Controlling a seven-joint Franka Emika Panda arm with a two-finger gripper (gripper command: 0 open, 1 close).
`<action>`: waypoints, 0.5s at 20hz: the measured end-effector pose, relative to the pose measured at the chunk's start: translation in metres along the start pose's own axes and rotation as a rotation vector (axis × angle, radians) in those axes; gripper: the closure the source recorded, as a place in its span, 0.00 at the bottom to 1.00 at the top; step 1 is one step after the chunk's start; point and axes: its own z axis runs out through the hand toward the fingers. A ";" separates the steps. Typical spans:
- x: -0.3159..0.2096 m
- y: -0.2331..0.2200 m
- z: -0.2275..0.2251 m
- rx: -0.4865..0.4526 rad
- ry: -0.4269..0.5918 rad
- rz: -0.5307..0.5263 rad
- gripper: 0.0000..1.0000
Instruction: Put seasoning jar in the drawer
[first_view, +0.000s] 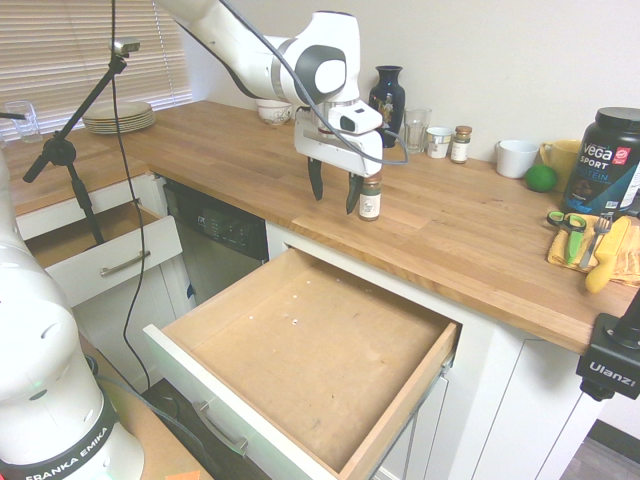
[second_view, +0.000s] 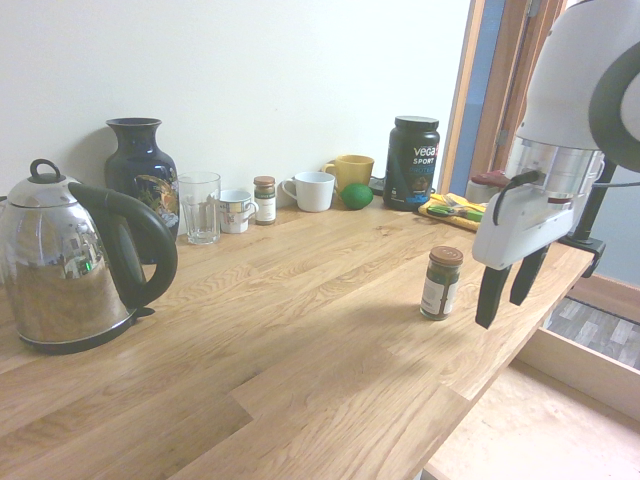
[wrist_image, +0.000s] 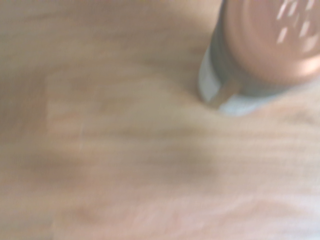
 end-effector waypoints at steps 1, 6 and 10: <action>0.005 -0.002 0.000 -0.003 -0.001 0.005 0.00; 0.036 -0.017 0.005 -0.015 -0.005 0.029 0.00; 0.055 -0.036 0.016 -0.031 -0.015 0.031 0.00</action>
